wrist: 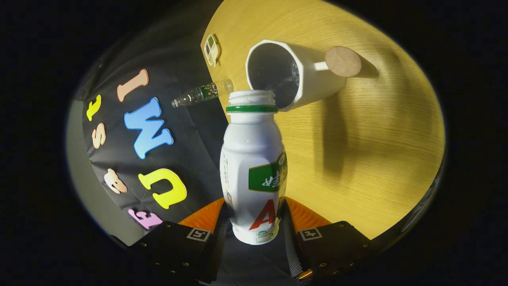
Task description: Take the bottle from table, then pour the juice into the cup, finally place the bottle on the coaster
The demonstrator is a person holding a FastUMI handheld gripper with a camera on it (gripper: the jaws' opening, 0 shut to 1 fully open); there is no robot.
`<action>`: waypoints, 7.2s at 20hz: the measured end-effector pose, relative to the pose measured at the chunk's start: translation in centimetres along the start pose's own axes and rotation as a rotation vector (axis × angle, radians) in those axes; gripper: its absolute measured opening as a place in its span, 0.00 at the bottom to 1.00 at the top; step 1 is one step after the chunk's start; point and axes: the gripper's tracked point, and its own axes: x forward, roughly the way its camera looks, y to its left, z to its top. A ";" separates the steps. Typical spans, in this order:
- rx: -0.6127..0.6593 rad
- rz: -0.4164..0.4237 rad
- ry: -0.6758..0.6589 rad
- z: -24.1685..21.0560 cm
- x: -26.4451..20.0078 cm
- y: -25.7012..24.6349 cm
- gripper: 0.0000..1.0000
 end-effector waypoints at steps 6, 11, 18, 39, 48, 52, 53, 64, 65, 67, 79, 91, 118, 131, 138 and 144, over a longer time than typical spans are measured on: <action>0.044 -0.012 0.001 0.4 0.2 0.1 0.66; 0.068 -0.024 0.006 0.7 0.4 -0.1 0.66; 0.096 -0.026 0.017 0.7 0.2 0.6 0.66; 0.137 -0.067 0.045 0.5 -0.5 0.1 0.66; 0.152 -0.057 0.051 0.6 -0.6 1.0 0.66; 0.160 -0.060 0.053 0.7 -0.6 1.0 0.66; 0.160 -0.062 0.053 0.8 -0.6 1.0 0.66; -0.075 -0.091 -0.006 1.2 -0.8 -0.8 0.66; -0.113 -0.093 -0.015 1.3 -0.7 -1.0 0.66; -0.190 -0.104 -0.030 1.5 -0.4 -1.7 0.66; -0.665 -0.191 -0.133 1.9 1.9 -3.6 0.66; -1.116 -0.247 -0.230 2.5 4.2 -2.9 0.66; -1.517 -0.232 -0.543 7.6 15.0 3.4 0.65; -1.607 -0.209 -0.609 10.6 19.4 3.3 0.66; -1.662 -0.199 -0.610 10.6 20.1 3.2 0.68; -1.671 -0.194 -0.601 10.4 20.1 3.1 0.75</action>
